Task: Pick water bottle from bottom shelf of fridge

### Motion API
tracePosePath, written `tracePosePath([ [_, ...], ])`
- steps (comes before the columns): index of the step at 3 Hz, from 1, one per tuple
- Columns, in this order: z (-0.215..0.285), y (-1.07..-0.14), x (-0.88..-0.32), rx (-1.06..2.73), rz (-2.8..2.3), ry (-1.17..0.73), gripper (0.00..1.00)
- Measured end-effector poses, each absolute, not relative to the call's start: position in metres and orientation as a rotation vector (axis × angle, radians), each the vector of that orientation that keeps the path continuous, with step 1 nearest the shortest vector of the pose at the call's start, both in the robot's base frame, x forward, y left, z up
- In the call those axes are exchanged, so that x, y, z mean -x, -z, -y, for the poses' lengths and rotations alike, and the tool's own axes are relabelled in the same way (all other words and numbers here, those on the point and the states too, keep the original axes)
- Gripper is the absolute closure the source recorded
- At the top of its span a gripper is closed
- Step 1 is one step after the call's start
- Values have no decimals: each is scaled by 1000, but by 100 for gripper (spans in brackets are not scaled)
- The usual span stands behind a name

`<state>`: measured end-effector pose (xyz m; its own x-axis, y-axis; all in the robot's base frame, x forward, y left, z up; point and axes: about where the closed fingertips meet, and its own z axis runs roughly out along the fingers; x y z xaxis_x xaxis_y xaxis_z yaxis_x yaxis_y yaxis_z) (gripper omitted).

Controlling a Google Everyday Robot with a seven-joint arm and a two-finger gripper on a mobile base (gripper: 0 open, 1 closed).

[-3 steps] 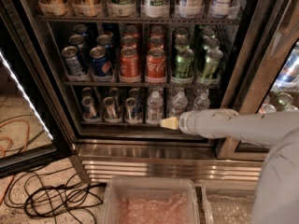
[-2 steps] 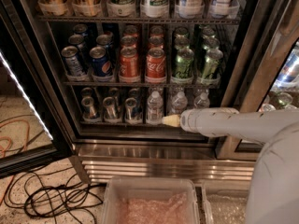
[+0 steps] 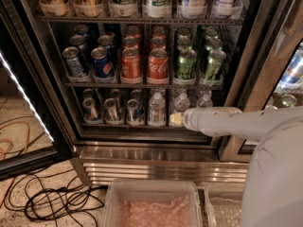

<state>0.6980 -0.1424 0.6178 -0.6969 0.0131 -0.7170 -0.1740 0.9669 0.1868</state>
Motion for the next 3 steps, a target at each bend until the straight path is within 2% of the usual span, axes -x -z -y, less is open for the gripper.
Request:
tracePosePath([
  [3,141,-621,-706,112,-2308,-306,28],
])
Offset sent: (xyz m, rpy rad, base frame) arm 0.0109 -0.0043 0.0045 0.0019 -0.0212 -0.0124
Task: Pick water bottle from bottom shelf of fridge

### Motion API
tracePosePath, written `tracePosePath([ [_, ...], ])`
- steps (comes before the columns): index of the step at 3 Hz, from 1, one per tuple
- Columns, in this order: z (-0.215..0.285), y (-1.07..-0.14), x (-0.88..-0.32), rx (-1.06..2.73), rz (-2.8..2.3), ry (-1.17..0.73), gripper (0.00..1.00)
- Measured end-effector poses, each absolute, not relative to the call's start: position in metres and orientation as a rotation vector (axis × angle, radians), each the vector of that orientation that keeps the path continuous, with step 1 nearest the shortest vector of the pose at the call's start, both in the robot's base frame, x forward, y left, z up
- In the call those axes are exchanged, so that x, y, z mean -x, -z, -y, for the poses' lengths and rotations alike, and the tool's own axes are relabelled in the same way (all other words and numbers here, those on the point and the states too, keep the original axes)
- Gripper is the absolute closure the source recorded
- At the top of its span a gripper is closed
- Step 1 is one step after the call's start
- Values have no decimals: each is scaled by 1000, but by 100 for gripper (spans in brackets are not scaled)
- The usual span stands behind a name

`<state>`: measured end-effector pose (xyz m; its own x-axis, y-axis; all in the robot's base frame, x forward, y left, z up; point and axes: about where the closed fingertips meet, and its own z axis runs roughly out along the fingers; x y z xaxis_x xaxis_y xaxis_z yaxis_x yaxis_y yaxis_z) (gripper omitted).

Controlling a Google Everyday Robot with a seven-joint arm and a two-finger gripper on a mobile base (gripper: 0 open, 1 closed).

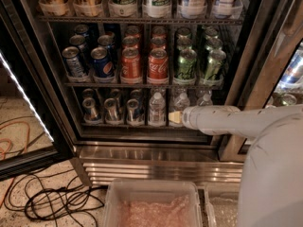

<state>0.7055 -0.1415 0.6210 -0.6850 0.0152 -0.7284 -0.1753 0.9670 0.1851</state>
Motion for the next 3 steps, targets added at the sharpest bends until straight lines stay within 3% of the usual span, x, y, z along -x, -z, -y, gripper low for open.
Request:
tracePosePath([
  [3,134,-641,-738,128,-2248,-304,35],
])
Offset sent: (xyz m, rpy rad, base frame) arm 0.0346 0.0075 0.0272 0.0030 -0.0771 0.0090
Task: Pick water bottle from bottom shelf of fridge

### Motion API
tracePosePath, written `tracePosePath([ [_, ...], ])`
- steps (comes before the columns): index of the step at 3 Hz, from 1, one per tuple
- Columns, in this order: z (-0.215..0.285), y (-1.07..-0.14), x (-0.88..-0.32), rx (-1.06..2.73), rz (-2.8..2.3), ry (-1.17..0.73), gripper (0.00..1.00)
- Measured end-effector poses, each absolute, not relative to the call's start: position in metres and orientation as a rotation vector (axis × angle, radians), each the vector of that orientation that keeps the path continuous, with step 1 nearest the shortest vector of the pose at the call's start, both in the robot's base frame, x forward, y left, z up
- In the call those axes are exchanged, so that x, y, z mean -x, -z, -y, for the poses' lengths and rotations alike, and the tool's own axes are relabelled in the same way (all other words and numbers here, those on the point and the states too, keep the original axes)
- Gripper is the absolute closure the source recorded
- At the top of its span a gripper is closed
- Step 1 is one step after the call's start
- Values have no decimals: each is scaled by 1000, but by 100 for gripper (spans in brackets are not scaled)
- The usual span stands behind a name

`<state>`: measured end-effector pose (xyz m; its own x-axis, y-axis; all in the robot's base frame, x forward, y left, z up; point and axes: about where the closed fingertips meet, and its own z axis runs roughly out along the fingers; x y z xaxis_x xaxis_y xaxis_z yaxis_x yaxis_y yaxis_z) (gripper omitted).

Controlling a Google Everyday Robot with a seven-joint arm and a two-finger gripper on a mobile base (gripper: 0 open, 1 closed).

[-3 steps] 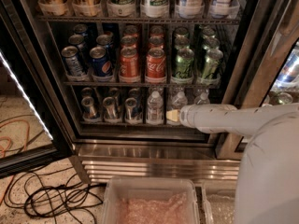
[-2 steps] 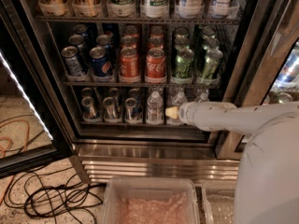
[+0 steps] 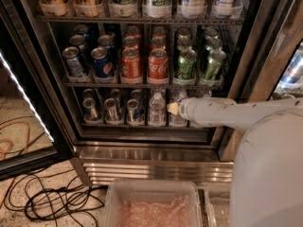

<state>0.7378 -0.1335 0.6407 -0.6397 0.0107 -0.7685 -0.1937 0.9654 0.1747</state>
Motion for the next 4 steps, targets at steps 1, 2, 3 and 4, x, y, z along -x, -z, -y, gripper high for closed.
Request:
tracePosePath([
  [1,133,-637,-746,127,-2250,-300,35],
  [2,134,-635,-750,128,-2252,-296,46],
  [3,134,-635,-750,128,-2252,-296,64],
  [4,134,-635,-750,128,-2252,-296,87],
])
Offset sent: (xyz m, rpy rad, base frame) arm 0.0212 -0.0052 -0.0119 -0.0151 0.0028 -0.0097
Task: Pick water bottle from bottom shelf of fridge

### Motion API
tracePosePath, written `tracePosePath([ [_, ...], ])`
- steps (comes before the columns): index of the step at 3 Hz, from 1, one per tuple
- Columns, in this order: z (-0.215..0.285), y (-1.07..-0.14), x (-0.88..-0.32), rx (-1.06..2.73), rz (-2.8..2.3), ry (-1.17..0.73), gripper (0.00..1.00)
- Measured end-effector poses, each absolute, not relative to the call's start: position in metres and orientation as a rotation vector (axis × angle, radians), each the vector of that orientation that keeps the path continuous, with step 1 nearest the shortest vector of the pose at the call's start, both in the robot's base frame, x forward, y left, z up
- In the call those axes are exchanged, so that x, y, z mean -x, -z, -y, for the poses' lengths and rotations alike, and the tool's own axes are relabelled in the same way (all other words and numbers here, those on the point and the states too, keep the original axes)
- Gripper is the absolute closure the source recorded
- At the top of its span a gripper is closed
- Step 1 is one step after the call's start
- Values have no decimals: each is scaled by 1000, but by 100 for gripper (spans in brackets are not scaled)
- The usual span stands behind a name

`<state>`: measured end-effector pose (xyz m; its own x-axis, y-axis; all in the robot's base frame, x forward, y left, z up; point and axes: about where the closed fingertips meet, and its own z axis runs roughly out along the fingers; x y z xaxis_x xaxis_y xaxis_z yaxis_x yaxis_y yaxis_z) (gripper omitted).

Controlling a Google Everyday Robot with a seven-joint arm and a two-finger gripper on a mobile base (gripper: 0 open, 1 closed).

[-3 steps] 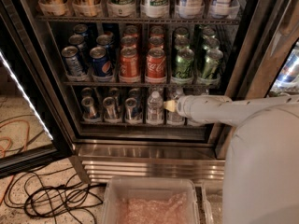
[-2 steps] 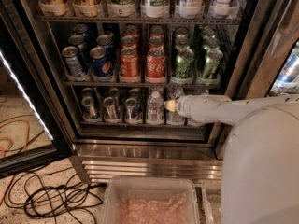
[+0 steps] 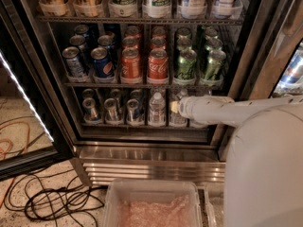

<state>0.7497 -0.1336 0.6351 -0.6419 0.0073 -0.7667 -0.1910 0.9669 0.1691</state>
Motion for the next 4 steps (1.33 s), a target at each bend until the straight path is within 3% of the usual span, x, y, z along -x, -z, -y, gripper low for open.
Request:
tracePosePath([
  [1,133,-635,-750,128,-2252,-296,100],
  [4,138,-644,-734,139,-2262,-294,100],
])
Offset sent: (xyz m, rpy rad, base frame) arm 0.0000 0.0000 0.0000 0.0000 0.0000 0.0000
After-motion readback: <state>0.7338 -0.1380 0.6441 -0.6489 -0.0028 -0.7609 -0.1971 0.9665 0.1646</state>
